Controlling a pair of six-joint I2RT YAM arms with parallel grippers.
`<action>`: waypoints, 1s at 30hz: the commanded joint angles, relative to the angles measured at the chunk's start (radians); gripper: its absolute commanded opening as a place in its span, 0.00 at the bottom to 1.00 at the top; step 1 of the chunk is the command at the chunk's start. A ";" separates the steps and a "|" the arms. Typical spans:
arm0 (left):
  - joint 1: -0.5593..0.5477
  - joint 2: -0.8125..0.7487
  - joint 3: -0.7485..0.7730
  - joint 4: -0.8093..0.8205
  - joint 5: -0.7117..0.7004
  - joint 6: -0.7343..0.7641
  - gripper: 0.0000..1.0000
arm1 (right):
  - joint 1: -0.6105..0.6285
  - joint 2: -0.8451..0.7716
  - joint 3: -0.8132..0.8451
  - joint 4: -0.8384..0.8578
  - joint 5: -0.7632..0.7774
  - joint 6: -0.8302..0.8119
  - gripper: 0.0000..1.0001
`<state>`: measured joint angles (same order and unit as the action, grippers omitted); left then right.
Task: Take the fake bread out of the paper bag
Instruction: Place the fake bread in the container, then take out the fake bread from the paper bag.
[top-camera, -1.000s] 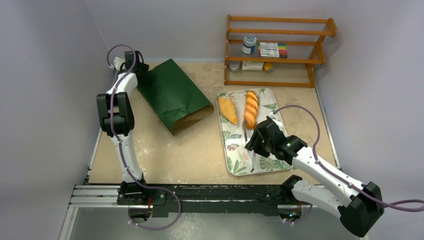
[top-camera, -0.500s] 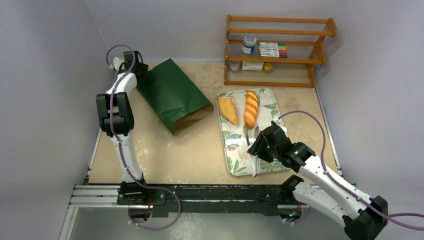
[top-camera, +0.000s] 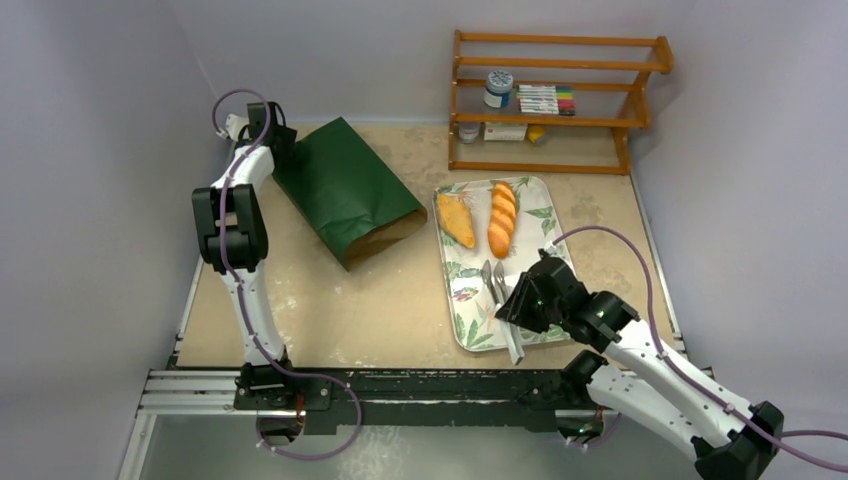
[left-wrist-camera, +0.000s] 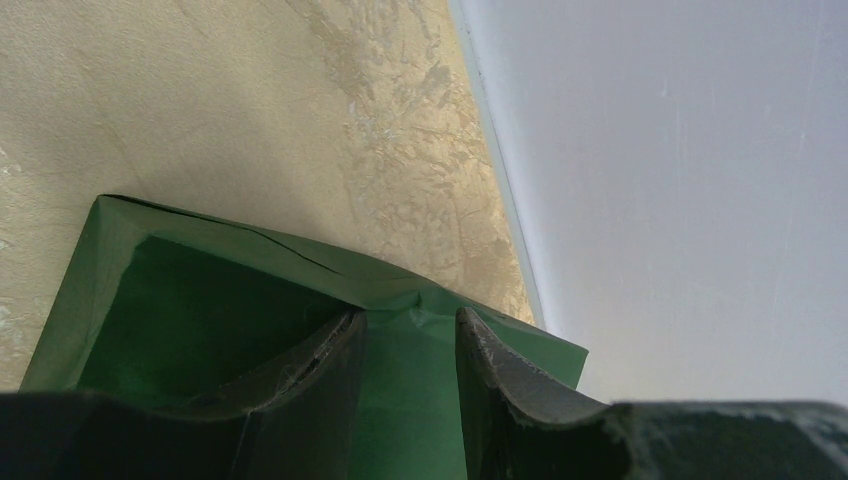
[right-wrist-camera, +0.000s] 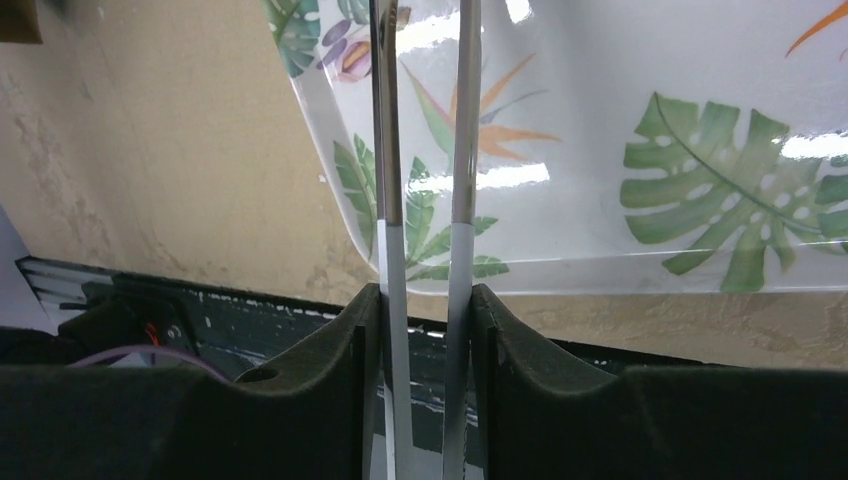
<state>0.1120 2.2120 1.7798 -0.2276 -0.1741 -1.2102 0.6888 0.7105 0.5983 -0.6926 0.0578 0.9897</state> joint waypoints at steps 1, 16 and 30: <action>0.017 -0.047 -0.008 -0.040 -0.018 0.032 0.38 | 0.035 -0.010 0.048 0.003 -0.038 -0.022 0.35; 0.021 -0.080 0.003 -0.079 -0.014 0.063 0.39 | 0.412 0.310 0.281 0.198 0.089 0.035 0.35; 0.047 -0.080 0.077 -0.144 0.037 0.103 0.39 | 0.411 0.623 0.427 0.493 0.117 -0.134 0.35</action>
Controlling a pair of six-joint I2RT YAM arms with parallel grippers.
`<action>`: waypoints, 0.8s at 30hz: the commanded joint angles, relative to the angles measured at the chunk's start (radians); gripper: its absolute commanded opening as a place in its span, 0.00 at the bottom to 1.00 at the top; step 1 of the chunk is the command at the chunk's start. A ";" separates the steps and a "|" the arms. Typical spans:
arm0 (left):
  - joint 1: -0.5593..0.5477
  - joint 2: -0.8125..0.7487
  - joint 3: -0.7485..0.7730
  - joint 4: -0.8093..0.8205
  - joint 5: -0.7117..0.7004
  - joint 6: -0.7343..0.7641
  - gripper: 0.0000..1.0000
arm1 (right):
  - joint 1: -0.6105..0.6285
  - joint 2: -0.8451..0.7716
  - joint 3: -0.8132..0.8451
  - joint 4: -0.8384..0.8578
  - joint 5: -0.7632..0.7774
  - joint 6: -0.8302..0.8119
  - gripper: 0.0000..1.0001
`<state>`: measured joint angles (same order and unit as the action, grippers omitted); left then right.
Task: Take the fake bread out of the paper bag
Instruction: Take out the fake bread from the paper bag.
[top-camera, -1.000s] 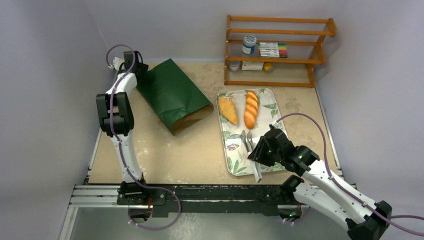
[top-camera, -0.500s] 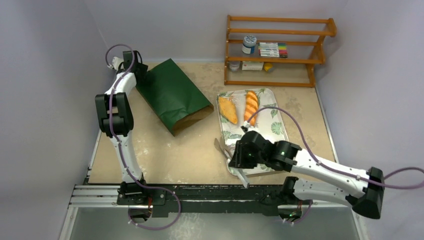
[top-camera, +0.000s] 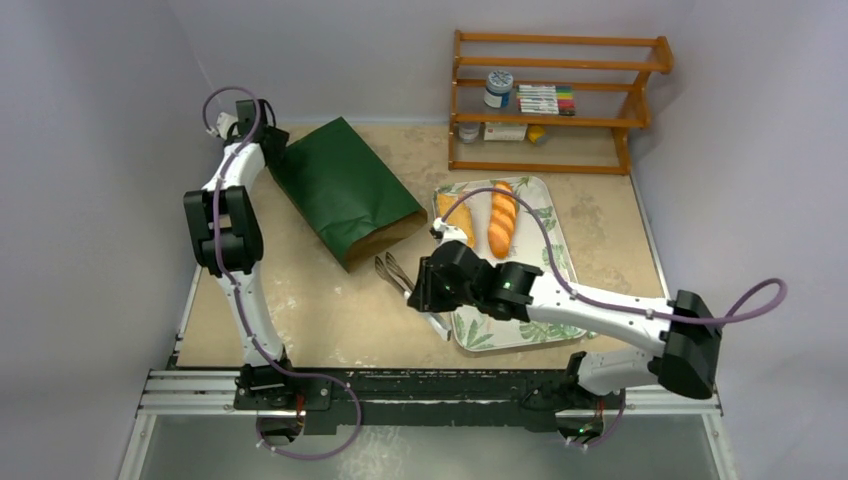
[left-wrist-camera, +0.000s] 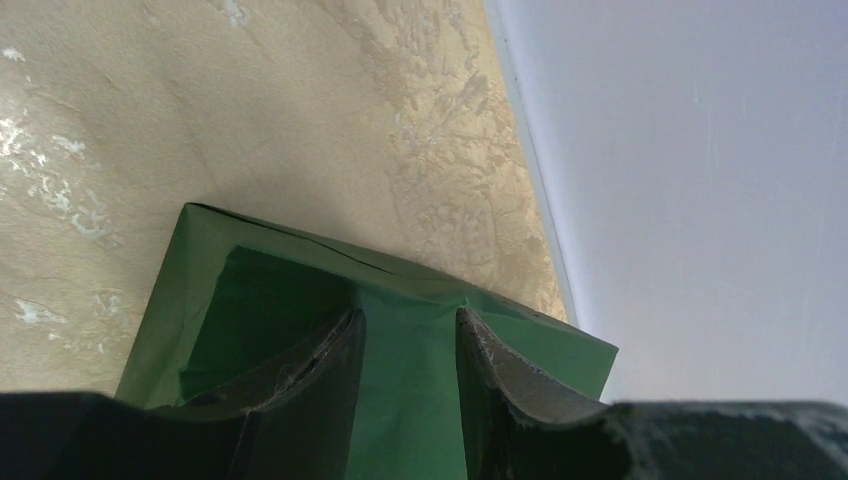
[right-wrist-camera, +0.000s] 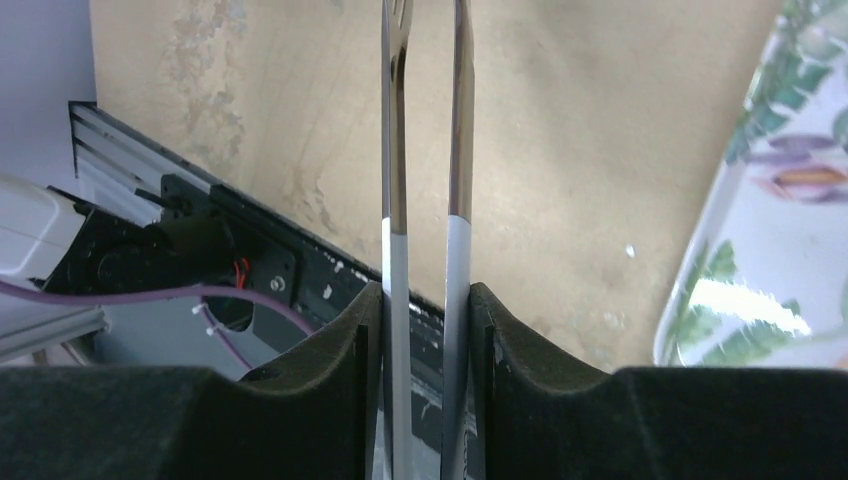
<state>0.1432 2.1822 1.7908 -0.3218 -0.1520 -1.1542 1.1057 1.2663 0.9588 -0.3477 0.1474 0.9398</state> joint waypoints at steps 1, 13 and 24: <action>0.015 -0.047 0.076 -0.057 0.018 0.049 0.39 | -0.013 0.097 0.080 0.170 0.026 -0.100 0.35; 0.015 -0.063 0.139 -0.076 -0.014 0.077 0.39 | -0.108 0.332 0.154 0.438 0.030 -0.241 0.35; -0.015 0.070 0.338 -0.106 -0.154 0.176 0.40 | -0.179 0.544 0.228 0.633 -0.031 -0.329 0.38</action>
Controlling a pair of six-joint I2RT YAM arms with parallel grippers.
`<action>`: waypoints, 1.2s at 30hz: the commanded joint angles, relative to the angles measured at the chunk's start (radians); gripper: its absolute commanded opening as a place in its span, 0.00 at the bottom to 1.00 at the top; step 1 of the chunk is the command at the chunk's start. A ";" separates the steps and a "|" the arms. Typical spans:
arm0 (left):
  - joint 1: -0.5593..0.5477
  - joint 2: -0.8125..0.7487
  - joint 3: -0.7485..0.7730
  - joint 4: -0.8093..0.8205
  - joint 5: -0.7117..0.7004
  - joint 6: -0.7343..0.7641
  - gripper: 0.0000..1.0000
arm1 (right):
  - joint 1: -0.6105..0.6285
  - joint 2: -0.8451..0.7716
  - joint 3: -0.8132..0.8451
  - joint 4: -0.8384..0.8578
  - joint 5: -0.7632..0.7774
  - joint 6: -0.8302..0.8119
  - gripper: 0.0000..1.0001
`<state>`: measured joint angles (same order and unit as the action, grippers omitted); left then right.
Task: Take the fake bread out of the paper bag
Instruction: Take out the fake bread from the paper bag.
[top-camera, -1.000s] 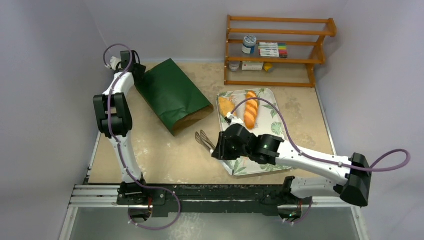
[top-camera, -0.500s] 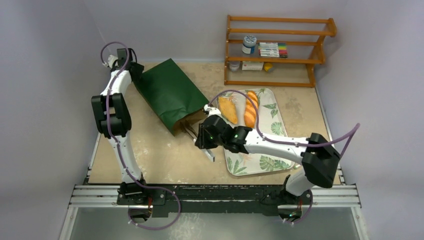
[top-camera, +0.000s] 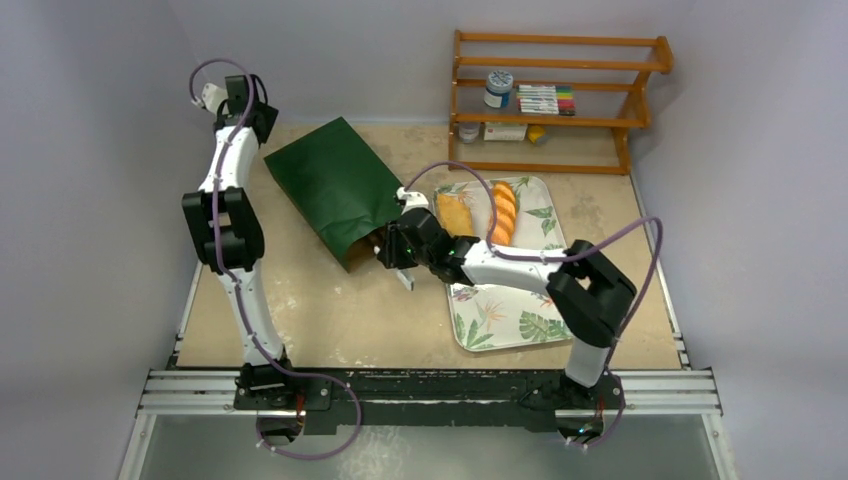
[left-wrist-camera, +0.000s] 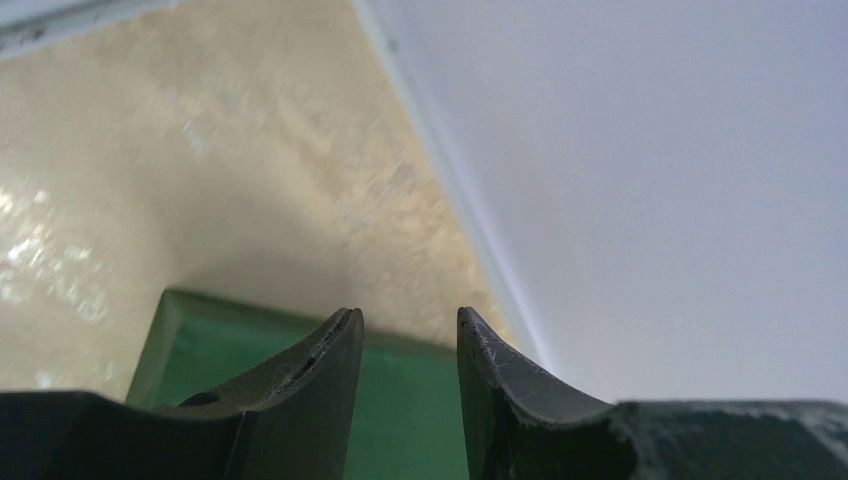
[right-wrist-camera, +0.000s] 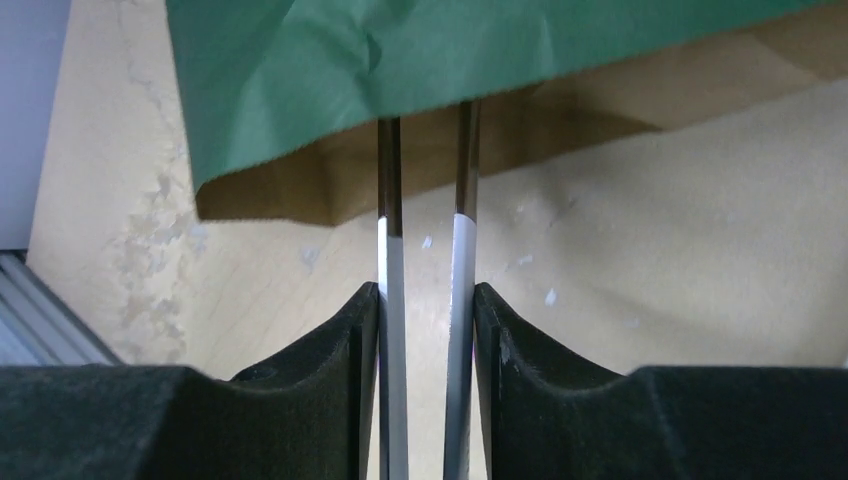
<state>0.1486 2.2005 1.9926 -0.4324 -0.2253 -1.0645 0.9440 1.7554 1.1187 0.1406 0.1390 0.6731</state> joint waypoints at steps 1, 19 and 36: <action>-0.026 0.078 0.161 0.001 -0.093 0.099 0.39 | -0.023 0.079 0.079 0.162 -0.031 -0.068 0.39; -0.058 0.223 0.244 0.026 -0.097 0.148 0.39 | -0.108 0.350 0.328 0.207 -0.084 -0.169 0.40; -0.063 0.210 0.170 0.046 -0.049 0.155 0.40 | -0.091 0.381 0.478 0.086 -0.001 -0.218 0.40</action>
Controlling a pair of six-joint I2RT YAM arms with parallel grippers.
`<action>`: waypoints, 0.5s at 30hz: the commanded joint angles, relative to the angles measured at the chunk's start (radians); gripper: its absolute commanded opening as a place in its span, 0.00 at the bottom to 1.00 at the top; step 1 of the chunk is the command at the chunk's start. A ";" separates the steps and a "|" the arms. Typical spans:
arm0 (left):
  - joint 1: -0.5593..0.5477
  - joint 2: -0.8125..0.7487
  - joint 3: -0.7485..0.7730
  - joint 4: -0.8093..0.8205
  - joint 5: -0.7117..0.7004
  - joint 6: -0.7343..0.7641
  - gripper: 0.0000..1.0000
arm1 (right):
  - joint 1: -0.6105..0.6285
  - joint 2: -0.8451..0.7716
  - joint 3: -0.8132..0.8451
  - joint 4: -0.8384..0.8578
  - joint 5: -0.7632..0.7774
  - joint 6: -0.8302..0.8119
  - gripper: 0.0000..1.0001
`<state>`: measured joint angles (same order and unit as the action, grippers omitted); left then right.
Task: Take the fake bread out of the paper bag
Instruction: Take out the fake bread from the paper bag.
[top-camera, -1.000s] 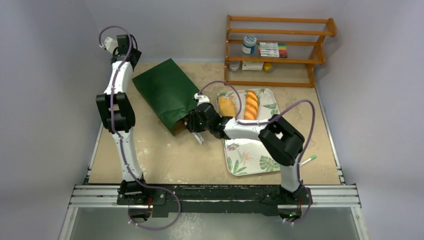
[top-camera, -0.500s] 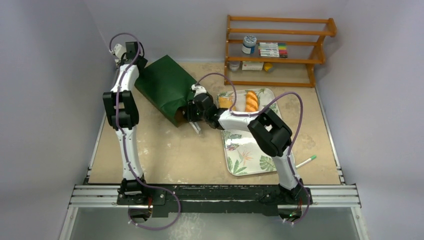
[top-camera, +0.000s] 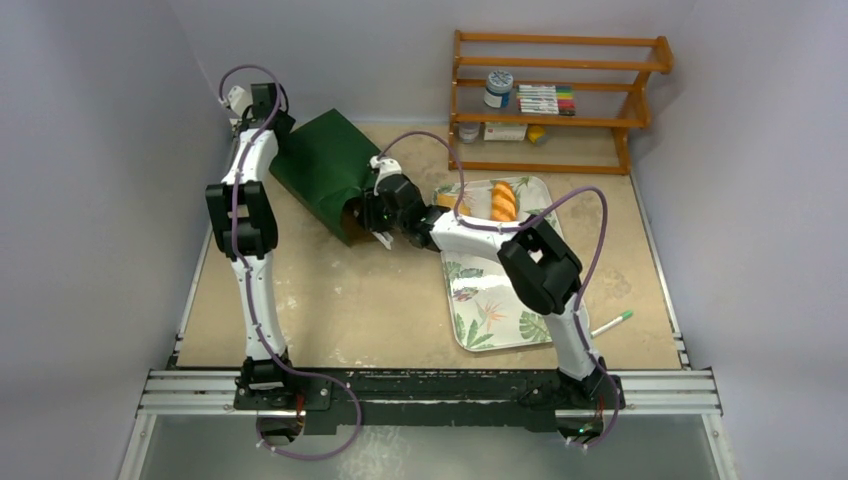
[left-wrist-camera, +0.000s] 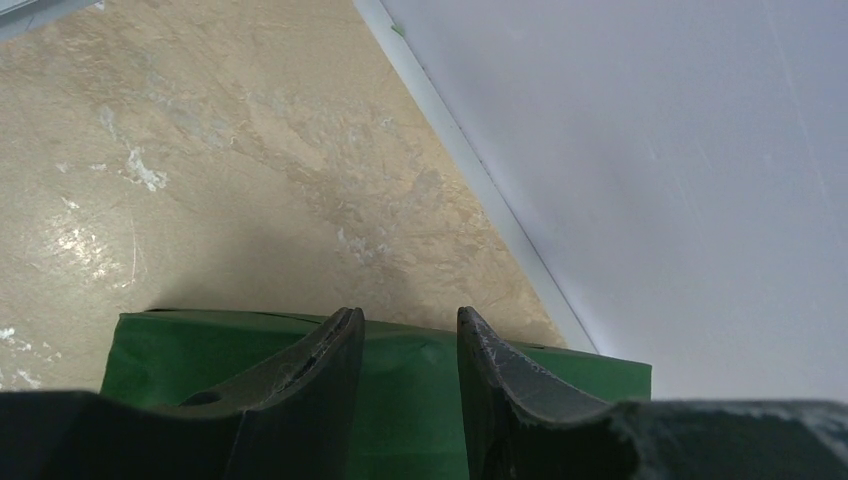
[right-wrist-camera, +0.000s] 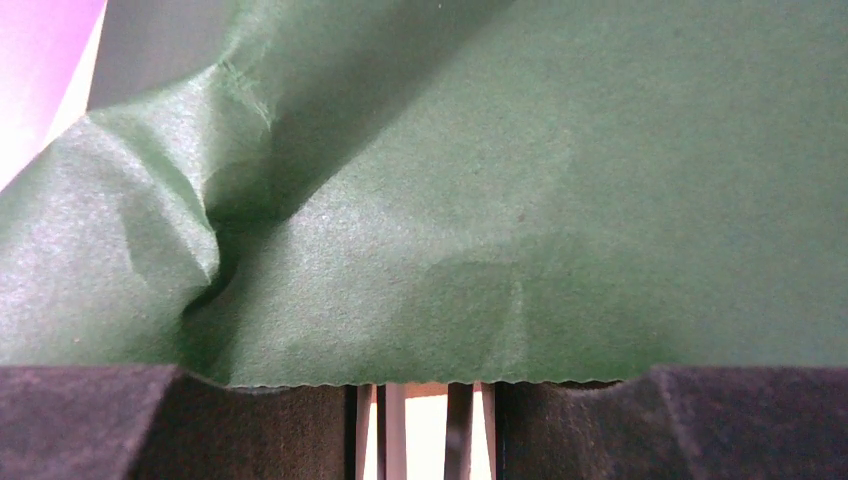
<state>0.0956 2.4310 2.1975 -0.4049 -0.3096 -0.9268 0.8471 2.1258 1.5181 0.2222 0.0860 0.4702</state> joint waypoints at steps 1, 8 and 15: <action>-0.010 -0.024 -0.045 0.022 0.039 0.016 0.40 | 0.006 0.016 0.091 -0.002 0.058 -0.011 0.40; -0.010 -0.047 -0.092 0.038 0.046 0.015 0.40 | 0.006 0.069 0.129 -0.023 0.097 0.001 0.40; -0.016 -0.062 -0.131 0.055 0.048 0.012 0.39 | 0.016 0.089 0.143 -0.035 0.168 -0.003 0.40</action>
<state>0.0929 2.4184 2.0941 -0.3176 -0.2840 -0.9237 0.8543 2.2379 1.6009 0.1566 0.1749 0.4706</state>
